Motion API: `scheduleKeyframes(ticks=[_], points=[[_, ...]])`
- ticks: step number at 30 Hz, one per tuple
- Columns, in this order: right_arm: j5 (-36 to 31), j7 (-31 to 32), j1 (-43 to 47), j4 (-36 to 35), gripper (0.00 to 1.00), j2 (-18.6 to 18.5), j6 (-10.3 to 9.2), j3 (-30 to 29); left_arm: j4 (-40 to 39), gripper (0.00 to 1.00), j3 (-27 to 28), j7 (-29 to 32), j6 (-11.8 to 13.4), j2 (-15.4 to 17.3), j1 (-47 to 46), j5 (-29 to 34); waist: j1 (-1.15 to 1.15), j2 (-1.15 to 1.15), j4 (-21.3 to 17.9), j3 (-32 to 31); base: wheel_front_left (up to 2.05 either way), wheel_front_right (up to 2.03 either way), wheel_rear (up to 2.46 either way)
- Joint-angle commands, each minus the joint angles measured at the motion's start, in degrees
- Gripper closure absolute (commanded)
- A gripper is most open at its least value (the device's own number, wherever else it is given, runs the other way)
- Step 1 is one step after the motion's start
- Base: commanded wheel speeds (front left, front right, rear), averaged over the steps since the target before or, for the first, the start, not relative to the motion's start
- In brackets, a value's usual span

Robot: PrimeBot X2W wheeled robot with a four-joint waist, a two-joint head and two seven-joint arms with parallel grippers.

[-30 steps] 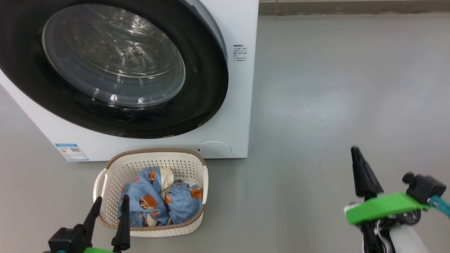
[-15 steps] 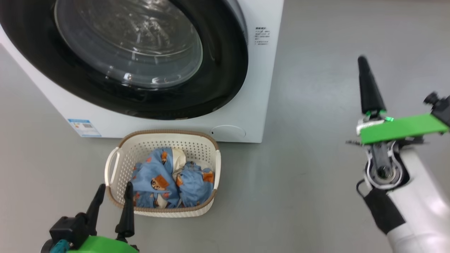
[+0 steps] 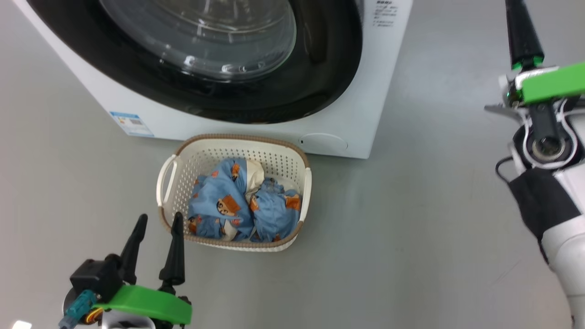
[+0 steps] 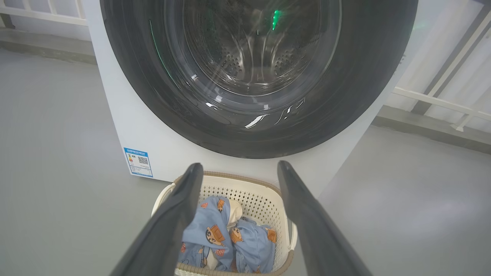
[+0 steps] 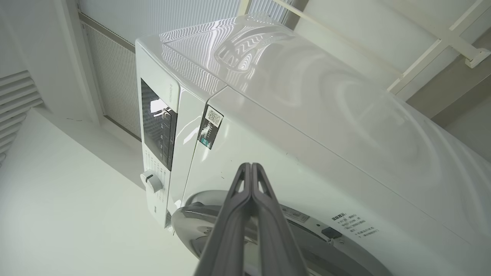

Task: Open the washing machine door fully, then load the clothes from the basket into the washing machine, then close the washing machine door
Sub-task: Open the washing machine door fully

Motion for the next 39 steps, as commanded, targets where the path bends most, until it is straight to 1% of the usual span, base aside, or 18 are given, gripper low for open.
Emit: scheduleKeyframes(ticks=[1,5,7,11,14,22,32,39], points=[[1.6,1.3,-2.1,-1.0,1.00,-0.4,0.10,0.7,-1.7,0.00,1.5,-0.4,-0.1,0.7,-2.4,-0.6,0.00,0.00,1.6,2.2,0.00,0.00,0.00],[3.5,4.9,-6.1,0.4,1.00,-1.2,0.10,1.4,-2.1,0.00,1.4,-0.4,-0.1,0.5,-3.7,-1.0,0.00,0.00,2.0,4.4,0.00,0.00,0.00],[3.7,5.7,-7.2,0.7,1.00,-1.3,0.10,1.8,-2.2,0.00,1.3,-0.4,-0.1,0.5,-4.0,-1.1,0.00,0.00,2.0,5.0,0.00,0.00,0.00],[5.5,9.8,-11.5,1.7,1.00,-1.2,0.10,2.5,-2.3,0.00,0.6,-0.4,-0.1,0.4,-5.8,-1.3,0.00,0.00,2.4,7.2,0.00,0.00,0.00],[8.0,16.8,-14.6,4.0,1.00,-1.1,0.10,3.4,-2.3,0.00,-0.1,-0.4,-0.1,0.3,-7.3,-1.6,0.00,0.00,3.1,8.9,0.00,0.00,0.00],[11.5,28.6,-18.6,10.2,1.00,-1.3,0.10,3.2,-2.2,0.00,-1.8,-0.4,-0.1,0.1,-8.9,-2.3,0.00,0.00,4.6,10.9,0.00,0.00,0.00],[11.1,35.9,-22.1,14.6,1.00,-0.9,0.10,3.0,-2.4,0.00,-3.0,-0.4,-0.1,-0.1,-10.3,-2.9,0.00,0.00,6.2,13.4,0.00,0.00,0.00],[9.4,37.8,-25.2,16.3,1.00,-1.1,0.10,3.1,-2.7,0.00,-4.3,-0.4,-0.1,-0.3,-11.5,-3.4,0.00,0.00,7.5,15.4,0.00,0.00,0.00]])
